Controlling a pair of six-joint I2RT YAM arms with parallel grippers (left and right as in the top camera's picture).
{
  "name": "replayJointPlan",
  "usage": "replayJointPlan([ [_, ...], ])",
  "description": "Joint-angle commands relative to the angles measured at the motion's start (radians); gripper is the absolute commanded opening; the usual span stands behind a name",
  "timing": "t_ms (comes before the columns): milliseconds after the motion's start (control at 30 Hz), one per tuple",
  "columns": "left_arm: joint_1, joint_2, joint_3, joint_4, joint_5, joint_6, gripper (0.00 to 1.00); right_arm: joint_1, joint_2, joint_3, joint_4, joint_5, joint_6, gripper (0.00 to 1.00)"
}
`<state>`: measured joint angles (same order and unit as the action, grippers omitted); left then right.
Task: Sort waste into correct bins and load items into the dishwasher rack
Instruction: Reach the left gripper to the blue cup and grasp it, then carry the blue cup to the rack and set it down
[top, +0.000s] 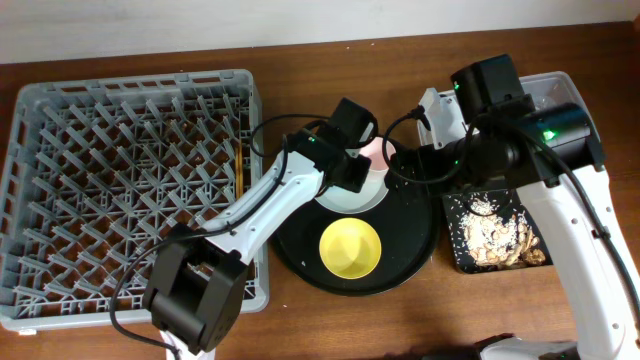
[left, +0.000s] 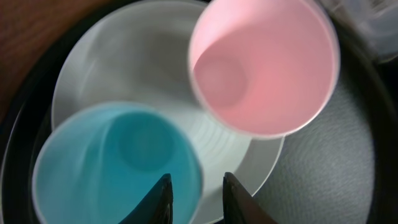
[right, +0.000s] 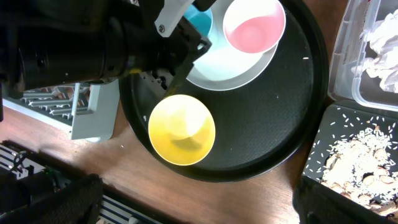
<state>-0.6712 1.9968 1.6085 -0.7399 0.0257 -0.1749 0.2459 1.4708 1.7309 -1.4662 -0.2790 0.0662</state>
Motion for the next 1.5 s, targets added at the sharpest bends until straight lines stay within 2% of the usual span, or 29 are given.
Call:
replayJointPlan([
  [0, -0.002, 0.001, 0.011, -0.031, -0.053, 0.021, 0.25, 0.005, -0.003, 0.006, 0.000, -0.005, -0.010, 0.99],
  [367, -0.003, 0.051, -0.013, -0.039, -0.053, 0.020, 0.24, 0.005, -0.003, 0.006, 0.000, -0.005, -0.010, 0.99],
  [567, -0.002, 0.050, -0.012, -0.021, -0.053, 0.020, 0.10, 0.005, -0.003, 0.006, 0.000, -0.005, -0.010, 0.99],
  [633, -0.002, 0.045, -0.002, -0.020, -0.059, 0.020, 0.01, 0.005, -0.003, 0.006, 0.000, -0.005, -0.010, 0.99],
  [667, -0.002, 0.042, 0.003, -0.021, -0.073, 0.020, 0.00, 0.005, -0.003, 0.006, 0.000, -0.005, -0.010, 0.99],
  [767, -0.002, -0.020, 0.020, -0.039, -0.136, 0.020, 0.01, 0.005, -0.003, 0.006, 0.000, -0.005, -0.010, 0.99],
  [900, 0.015, -0.215, 0.060, -0.127, -0.135, 0.019, 0.01, 0.005, -0.003, 0.006, 0.000, -0.005, -0.010, 0.99],
  [967, 0.065, -0.325, 0.060, -0.158, -0.111, 0.020, 0.01, 0.005, -0.003, 0.006, 0.000, -0.005, -0.010, 0.99],
  [1033, 0.161, -0.410, 0.060, -0.174, -0.010, 0.042, 0.01, 0.005, -0.003, 0.006, 0.000, -0.005, -0.010, 0.99],
  [1133, 0.347, -0.447, 0.060, -0.196, 0.293, 0.088, 0.00, 0.005, -0.003, 0.006, 0.000, -0.005, -0.010, 0.99],
  [1200, 0.549, -0.434, 0.060, -0.217, 0.678, 0.145, 0.00, 0.005, -0.003, 0.006, 0.000, -0.005, -0.010, 0.99],
  [1233, 0.620, -0.425, 0.060, -0.217, 0.789, 0.158, 0.00, 0.005, -0.003, 0.006, 0.000, -0.005, -0.010, 0.99],
  [1367, 0.811, -0.356, 0.060, -0.227, 0.995, 0.171, 0.00, 0.005, -0.003, 0.006, 0.000, -0.005, -0.010, 0.99],
  [1467, 0.866, -0.277, 0.060, -0.220, 1.022, 0.173, 0.00, 0.005, -0.003, 0.006, 0.000, -0.005, -0.010, 0.99],
])
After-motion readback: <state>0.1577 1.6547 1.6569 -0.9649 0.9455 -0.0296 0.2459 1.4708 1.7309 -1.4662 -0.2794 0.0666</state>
